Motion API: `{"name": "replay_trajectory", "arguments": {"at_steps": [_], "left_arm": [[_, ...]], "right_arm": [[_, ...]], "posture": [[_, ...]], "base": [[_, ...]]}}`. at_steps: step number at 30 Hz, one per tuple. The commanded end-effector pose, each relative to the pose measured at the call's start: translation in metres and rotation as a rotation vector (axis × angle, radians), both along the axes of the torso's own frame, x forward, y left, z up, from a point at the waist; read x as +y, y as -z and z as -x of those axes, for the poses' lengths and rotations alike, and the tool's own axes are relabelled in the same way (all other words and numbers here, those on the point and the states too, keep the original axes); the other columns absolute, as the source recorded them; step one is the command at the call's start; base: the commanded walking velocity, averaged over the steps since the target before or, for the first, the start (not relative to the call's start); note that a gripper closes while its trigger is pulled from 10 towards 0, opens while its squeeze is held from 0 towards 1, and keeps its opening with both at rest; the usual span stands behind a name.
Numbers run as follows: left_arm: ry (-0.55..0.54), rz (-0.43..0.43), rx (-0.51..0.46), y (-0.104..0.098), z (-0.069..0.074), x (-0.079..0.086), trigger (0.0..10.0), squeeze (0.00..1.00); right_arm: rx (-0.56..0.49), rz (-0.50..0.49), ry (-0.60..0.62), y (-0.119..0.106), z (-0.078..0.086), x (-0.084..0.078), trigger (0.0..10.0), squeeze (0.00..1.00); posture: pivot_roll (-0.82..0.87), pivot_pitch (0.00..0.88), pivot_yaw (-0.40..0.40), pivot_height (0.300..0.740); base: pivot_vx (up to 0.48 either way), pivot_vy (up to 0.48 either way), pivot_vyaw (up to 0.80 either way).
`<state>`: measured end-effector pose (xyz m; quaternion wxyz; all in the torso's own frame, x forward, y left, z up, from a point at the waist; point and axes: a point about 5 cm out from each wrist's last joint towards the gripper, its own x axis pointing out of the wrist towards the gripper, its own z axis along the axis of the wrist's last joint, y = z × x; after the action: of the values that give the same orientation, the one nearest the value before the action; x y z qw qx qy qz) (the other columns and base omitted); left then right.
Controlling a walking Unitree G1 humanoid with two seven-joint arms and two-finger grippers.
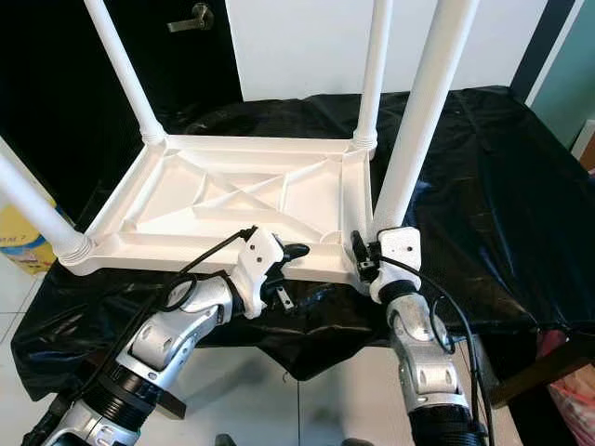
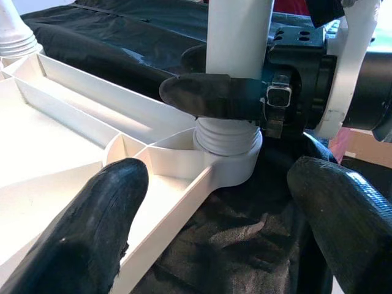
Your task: Building children table
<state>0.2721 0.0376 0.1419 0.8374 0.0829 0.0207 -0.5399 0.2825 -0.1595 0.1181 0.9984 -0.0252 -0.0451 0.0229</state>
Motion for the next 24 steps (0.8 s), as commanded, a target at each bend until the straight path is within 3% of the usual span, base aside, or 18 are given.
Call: {"name": "replay_trajectory", "arguments": {"at_steps": [1, 8, 24], "left_arm": [[0.069, -0.021, 0.003, 0.002, 0.002, -0.002, 10.0, 0.0], [0.069, -0.019, 0.003, 0.002, 0.003, -0.003, 10.0, 0.0], [0.07, -0.023, -0.003, 0.002, 0.003, -0.002, 10.0, 0.0]], "right_arm": [[0.09, 0.0, 0.033, 0.018, 0.005, -0.001, 10.0, 0.0], [0.103, -0.025, 0.133, 0.018, 0.009, 0.009, 10.0, 0.0], [0.099, -0.017, 0.16, 0.014, 0.009, 0.01, 10.0, 0.0]], "posture": [[-0.19, 0.026, 0.044, 0.74], [-0.18, 0.019, 0.035, 0.74], [-0.18, 0.014, 0.034, 0.74]], "base": [[0.0, 0.0, 0.0], [0.0, 0.0, 0.0], [0.0, 0.0, 0.0]]}}
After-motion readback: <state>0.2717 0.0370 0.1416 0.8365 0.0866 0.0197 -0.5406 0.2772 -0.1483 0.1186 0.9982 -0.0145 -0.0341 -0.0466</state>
